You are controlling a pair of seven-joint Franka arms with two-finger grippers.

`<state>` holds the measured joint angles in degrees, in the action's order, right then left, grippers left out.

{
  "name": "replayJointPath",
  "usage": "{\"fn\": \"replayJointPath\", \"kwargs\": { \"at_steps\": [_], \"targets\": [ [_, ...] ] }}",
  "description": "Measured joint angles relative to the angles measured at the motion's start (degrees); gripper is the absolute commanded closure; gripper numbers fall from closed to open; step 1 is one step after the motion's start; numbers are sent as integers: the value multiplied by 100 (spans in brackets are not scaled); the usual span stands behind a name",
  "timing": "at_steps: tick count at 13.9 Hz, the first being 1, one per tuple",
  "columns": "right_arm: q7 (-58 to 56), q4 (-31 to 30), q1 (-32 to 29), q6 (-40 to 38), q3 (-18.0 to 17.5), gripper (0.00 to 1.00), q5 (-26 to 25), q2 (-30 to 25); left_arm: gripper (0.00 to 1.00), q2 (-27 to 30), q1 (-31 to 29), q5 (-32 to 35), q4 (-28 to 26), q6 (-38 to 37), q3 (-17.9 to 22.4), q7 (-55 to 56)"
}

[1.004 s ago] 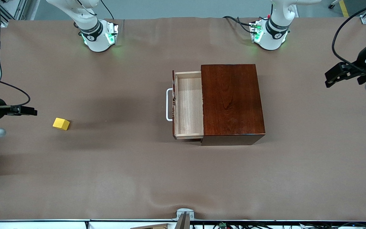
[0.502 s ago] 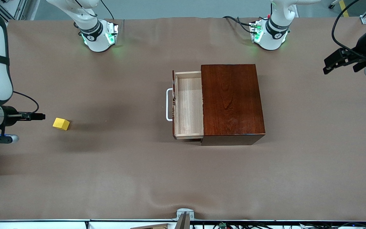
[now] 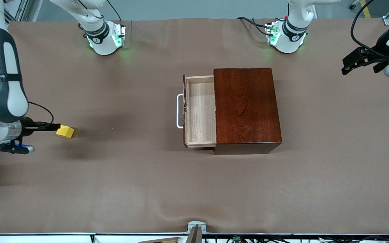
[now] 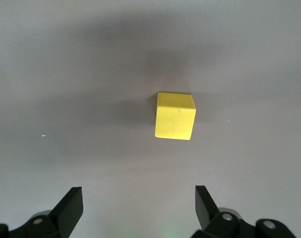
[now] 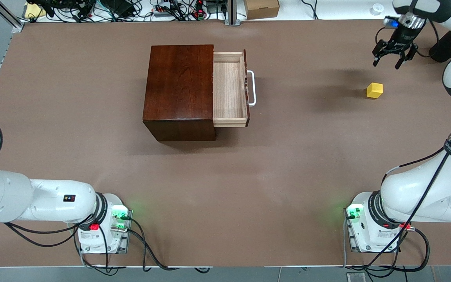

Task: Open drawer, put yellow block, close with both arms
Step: 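Reach the right gripper down to the yellow cube, then close the right gripper on the yellow cube and lift it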

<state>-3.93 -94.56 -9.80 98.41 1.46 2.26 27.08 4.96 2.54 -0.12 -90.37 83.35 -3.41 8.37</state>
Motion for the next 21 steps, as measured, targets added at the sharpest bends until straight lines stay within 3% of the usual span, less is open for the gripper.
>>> {"fn": "replayJointPath", "kwargs": {
  "at_steps": [5,9,11,21],
  "targets": [
    [-122,-859,-107,1371,3,0,-14,64,0,-1,0,0,-19,-30,-3,0],
    [-308,-1077,-165,1916,12,0,-47,63,0,-1,0,0,-19,-33,-3,0],
    [-429,-1298,-245,2267,17,6,-52,66,0,-1,0,0,-19,-35,-3,0],
    [-464,-1473,-293,2678,-15,17,-57,276,0,-21,2,0,-13,-40,-10,0]
  ]
}}
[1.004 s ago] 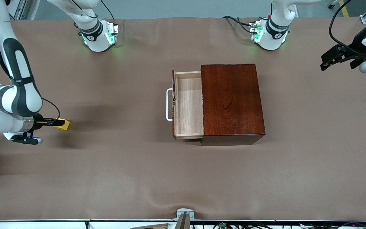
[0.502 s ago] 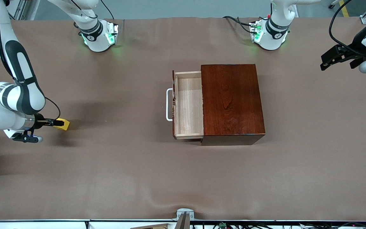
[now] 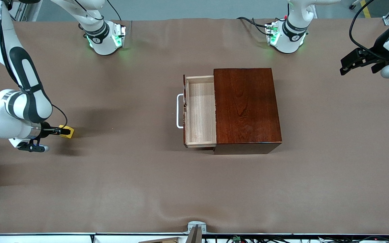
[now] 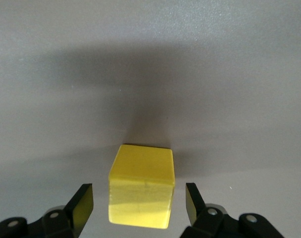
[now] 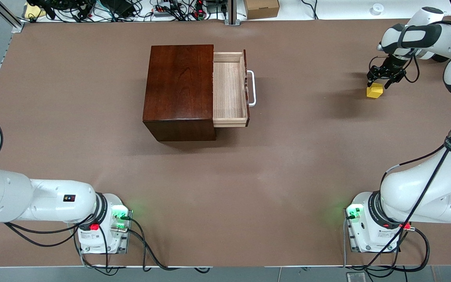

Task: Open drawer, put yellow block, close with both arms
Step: 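Close the right gripper on the yellow cube and lift it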

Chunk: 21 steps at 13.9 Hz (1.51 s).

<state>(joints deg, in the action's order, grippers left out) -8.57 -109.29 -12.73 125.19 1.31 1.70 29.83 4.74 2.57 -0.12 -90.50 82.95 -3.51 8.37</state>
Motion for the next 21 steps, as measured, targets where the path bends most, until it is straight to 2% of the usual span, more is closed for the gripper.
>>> {"fn": "replayJointPath", "kwargs": {
  "at_steps": [2,8,9,12,16,18,21],
  "targets": [
    [0,0,0,15,0,24,0,56,0,0,0,0,0,0,0,0],
    [0,0,0,34,-1,25,0,114,0,0,-5,0,0,0,3,0],
    [0,0,0,34,-1,35,0,114,0,0,-9,0,0,0,6,0],
    [0,2,0,28,0,85,-3,112,0,0,-19,0,0,0,9,0],
    [-2,5,1,26,-8,100,-4,112,0,0,-20,0,0,0,8,0],
    [0,42,33,-76,-50,100,1,112,0,0,-20,0,0,0,4,0],
    [183,385,197,-679,-117,100,27,98,0,0,-20,0,0,0,-2,0]
  ]
}}
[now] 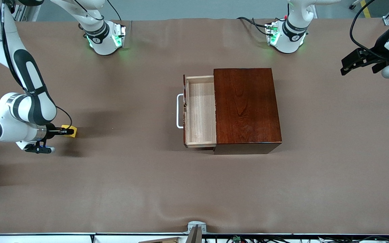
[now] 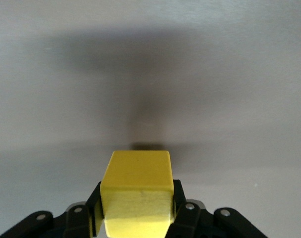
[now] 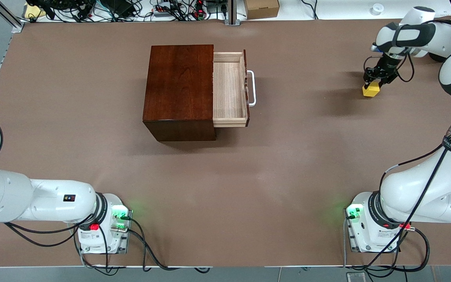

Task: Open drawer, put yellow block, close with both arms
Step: 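Close the right gripper on the yellow cube and lift it, then carry the yellow cube with the right gripper over the open drawer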

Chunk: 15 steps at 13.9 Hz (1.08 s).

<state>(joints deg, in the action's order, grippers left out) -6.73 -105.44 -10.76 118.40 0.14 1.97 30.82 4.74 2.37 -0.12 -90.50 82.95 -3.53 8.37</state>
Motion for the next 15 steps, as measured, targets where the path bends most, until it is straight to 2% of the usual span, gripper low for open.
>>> {"fn": "replayJointPath", "kwargs": {
  "at_steps": [5,10,15],
  "targets": [
    [809,701,467,-1074,-26,100,41,-63,0,0,1,8,0,0,-37,0],
    [1670,997,981,-1573,-41,100,93,-287,0,-1,1,8,0,0,-38,0],
    [2747,1146,1454,-2309,-48,100,650,-631,0,-23,2,8,0,0,-50,0]
  ]
}}
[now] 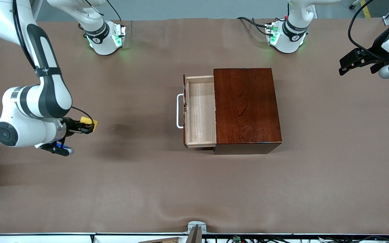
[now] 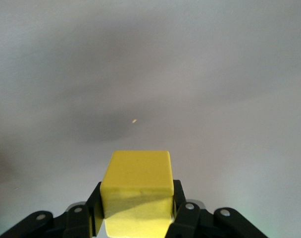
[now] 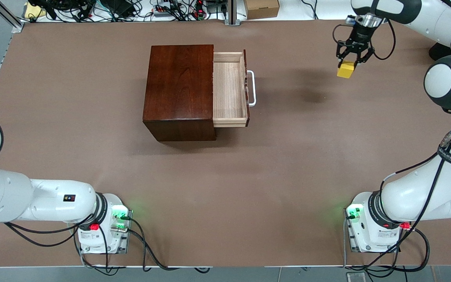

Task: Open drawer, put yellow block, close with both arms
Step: 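Carry the yellow cube with the right gripper over the open drawer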

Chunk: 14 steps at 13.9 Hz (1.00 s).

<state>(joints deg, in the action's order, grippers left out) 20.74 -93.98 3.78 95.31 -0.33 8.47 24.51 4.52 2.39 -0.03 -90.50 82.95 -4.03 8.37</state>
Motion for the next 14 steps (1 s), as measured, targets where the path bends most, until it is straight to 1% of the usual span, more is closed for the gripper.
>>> {"fn": "replayJointPath", "kwargs": {
  "at_steps": [3,5,8,11,14],
  "targets": [
    [903,230,324,-362,-4,100,359,-101,0,-9,0,0,0,0,-1,0],
    [1558,309,598,-418,-10,100,531,-177,0,-9,0,0,2,1,-1,0],
    [2452,341,963,-477,-10,100,935,-313,0,-8,0,0,33,2,-1,0],
    [3394,344,1281,-474,-11,100,1326,-409,0,-8,0,1,48,2,-1,0],
    [4469,346,1713,-240,-15,100,1425,-440,0,-8,0,1,55,2,-1,0]
  ]
}}
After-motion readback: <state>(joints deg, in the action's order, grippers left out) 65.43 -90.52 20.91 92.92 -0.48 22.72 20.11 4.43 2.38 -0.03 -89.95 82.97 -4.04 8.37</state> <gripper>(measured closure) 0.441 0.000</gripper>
